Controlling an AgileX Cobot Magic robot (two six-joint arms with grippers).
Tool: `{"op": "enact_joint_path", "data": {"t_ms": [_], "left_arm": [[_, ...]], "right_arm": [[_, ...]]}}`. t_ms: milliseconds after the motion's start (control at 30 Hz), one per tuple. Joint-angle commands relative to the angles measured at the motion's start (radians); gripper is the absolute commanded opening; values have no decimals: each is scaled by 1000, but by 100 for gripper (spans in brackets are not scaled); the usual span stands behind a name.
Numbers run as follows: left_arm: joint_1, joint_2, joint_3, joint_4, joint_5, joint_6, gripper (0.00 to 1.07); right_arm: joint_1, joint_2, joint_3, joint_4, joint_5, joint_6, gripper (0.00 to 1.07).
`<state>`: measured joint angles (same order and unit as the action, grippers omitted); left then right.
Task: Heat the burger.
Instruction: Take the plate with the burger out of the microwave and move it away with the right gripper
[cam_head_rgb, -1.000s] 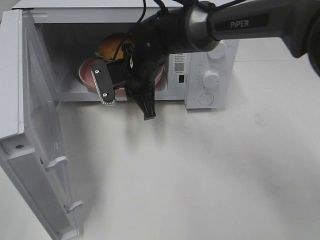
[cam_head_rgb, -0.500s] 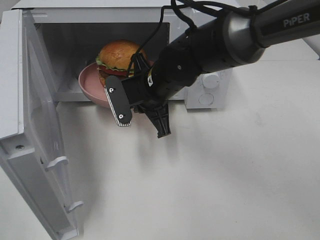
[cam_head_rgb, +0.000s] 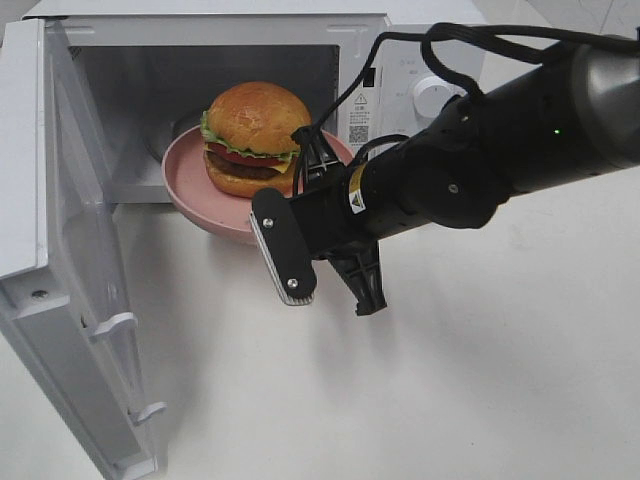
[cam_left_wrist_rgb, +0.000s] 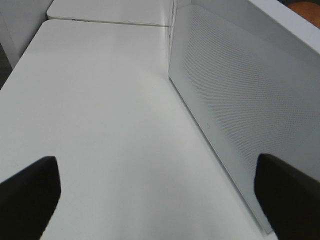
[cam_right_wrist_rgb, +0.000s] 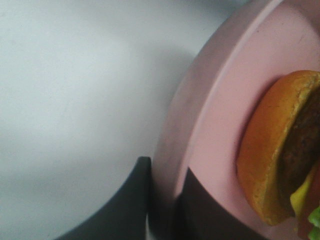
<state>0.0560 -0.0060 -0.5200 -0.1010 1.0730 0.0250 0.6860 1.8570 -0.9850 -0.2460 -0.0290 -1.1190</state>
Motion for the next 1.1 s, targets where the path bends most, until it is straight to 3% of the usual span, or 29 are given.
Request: {"op": "enact_joint_path", "data": {"t_ms": [33, 800, 1100], "left_arm": [[3, -17, 1, 0, 0, -1, 98], [3, -17, 1, 0, 0, -1, 98], [3, -17, 1, 0, 0, -1, 98]], "right_arm": [[-6, -54, 28, -4, -71, 15, 0], [-6, -411, 359, -10, -91, 15, 0], [-6, -534, 429, -10, 0, 15, 0]]}}
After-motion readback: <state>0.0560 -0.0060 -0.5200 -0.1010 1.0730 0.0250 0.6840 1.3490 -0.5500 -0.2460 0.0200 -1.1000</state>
